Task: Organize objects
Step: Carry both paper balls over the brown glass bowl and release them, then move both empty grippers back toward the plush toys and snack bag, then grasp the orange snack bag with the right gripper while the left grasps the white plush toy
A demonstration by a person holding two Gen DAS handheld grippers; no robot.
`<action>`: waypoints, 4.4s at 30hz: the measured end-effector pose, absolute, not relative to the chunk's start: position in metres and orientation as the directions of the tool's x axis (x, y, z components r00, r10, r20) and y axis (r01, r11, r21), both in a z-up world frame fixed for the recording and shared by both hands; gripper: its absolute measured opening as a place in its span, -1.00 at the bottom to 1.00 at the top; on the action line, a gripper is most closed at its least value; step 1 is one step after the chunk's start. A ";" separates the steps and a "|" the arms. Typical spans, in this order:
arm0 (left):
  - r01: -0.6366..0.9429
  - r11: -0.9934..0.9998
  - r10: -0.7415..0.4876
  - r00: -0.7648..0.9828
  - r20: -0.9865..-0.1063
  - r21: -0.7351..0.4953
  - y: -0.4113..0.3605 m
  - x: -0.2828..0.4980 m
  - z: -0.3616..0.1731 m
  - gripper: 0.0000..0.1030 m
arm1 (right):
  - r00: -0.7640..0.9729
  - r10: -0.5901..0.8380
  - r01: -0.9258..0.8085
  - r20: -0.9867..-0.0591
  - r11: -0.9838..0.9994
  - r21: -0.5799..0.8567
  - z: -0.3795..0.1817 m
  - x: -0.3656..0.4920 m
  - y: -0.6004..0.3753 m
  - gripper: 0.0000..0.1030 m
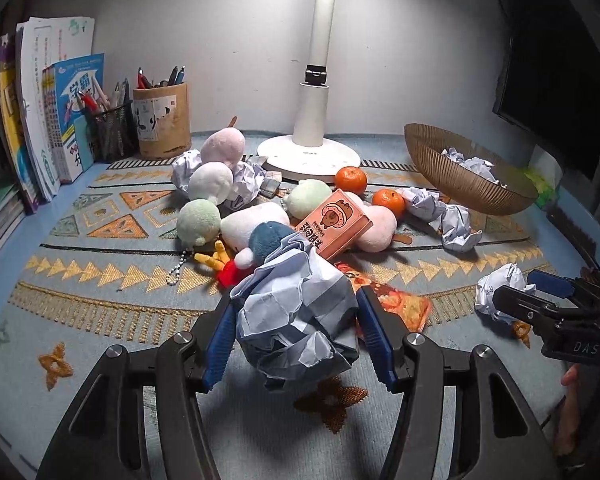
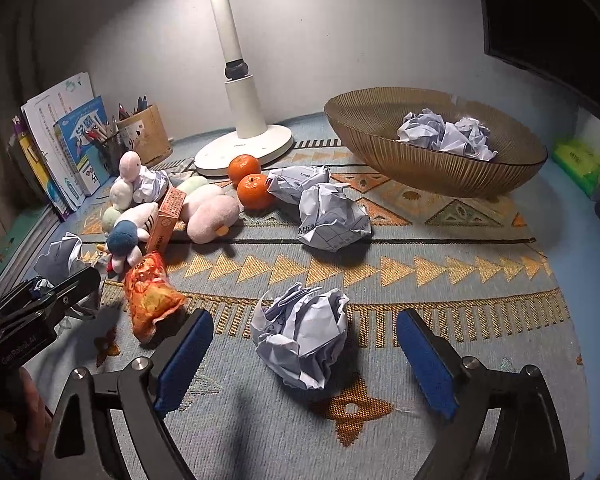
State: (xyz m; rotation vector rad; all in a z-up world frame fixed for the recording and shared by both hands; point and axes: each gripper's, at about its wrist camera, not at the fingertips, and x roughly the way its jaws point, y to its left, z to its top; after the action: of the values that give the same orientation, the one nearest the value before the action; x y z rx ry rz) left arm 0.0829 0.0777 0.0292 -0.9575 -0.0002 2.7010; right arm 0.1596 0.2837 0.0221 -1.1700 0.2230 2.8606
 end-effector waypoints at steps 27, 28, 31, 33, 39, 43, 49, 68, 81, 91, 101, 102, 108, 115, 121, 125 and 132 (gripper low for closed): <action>-0.420 -0.873 0.485 -0.681 -0.549 -0.250 0.131 0.053 0.108 0.07 | -0.861 -0.001 -0.178 -0.508 -0.936 0.304 0.093 0.192 0.349 -0.20; -0.444 -0.858 0.511 -0.676 -0.532 -0.260 0.144 0.046 0.121 0.07 | -0.878 0.008 -0.182 -0.479 -0.930 0.318 0.108 0.194 0.359 -0.20; -0.507 -0.801 0.598 -0.642 -0.481 -0.318 0.186 0.021 0.149 0.07 | -0.912 0.055 -0.205 -0.408 -0.920 0.334 0.150 0.190 0.386 -0.20; -0.523 -0.777 0.629 -0.629 -0.458 -0.349 0.212 0.002 0.157 0.07 | -0.925 0.076 -0.215 -0.373 -0.913 0.346 0.168 0.182 0.401 -0.19; -0.557 -0.750 0.661 -0.599 -0.453 -0.357 0.272 -0.042 0.142 0.07 | -0.916 0.121 -0.263 -0.382 -0.902 0.343 0.164 0.137 0.429 -0.19; -0.599 -0.692 0.720 -0.526 -0.453 -0.404 0.291 -0.065 0.116 0.07 | -0.897 0.096 -0.279 -0.432 -0.880 0.385 0.140 0.110 0.449 -0.19; -0.568 -0.727 0.680 -0.516 -0.520 -0.386 0.306 -0.087 0.088 0.46 | -0.864 0.101 -0.319 -0.494 -0.868 0.381 0.114 0.092 0.459 -0.16; -0.465 -0.812 0.578 -0.723 -0.379 -0.352 0.139 0.032 0.169 1.00 | -0.929 0.072 -0.217 -0.364 -0.901 0.376 0.194 0.184 0.410 0.32; 0.005 -0.983 0.109 -0.788 -0.606 -0.184 -0.018 0.061 0.052 0.99 | -0.879 -0.090 -0.016 -0.468 -0.976 0.218 0.081 0.164 0.279 0.93; -0.087 -0.989 0.144 -0.756 -0.638 -0.120 -0.006 0.053 0.023 0.99 | -0.791 -0.013 -0.032 -0.612 -0.998 0.062 0.028 0.135 0.262 0.93; -0.180 -0.978 0.200 -0.685 -0.700 -0.103 0.021 0.045 0.025 0.99 | -0.764 -0.076 0.050 -0.641 -0.997 0.058 0.028 0.130 0.251 0.94; -0.194 -0.965 0.260 -0.650 -0.714 -0.175 0.024 0.039 0.026 0.99 | -0.740 -0.144 0.102 -0.657 -0.989 0.103 0.027 0.127 0.248 0.94; -0.224 -0.942 0.335 -0.561 -0.757 -0.250 0.056 -0.002 0.019 0.96 | -0.613 -0.302 0.293 -0.730 -0.945 0.145 0.020 0.109 0.203 0.94; -0.209 -0.935 0.353 -0.526 -0.774 -0.285 0.068 -0.023 0.006 0.64 | -0.606 -0.247 0.297 -0.756 -0.952 0.073 0.007 0.097 0.184 0.78; -0.211 -0.931 0.364 -0.540 -0.759 -0.297 0.062 -0.023 0.005 0.09 | -0.582 -0.227 0.314 -0.781 -0.949 0.042 -0.002 0.091 0.171 -0.20; -0.250 -0.922 0.387 -0.545 -0.743 -0.297 0.057 -0.012 0.011 0.03 | -0.603 -0.239 0.279 -0.761 -0.957 0.080 0.003 0.099 0.182 -0.30; -0.392 -0.867 0.482 -0.497 -0.722 -0.309 0.046 0.040 0.025 0.02 | -0.673 -0.251 0.149 -0.696 -0.967 0.205 0.028 0.139 0.238 -0.32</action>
State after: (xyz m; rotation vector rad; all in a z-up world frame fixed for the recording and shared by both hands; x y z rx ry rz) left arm 0.0404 0.0460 0.0253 -1.1773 -0.1418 2.3477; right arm 0.1395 0.2380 0.0280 -1.3158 0.2219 3.0851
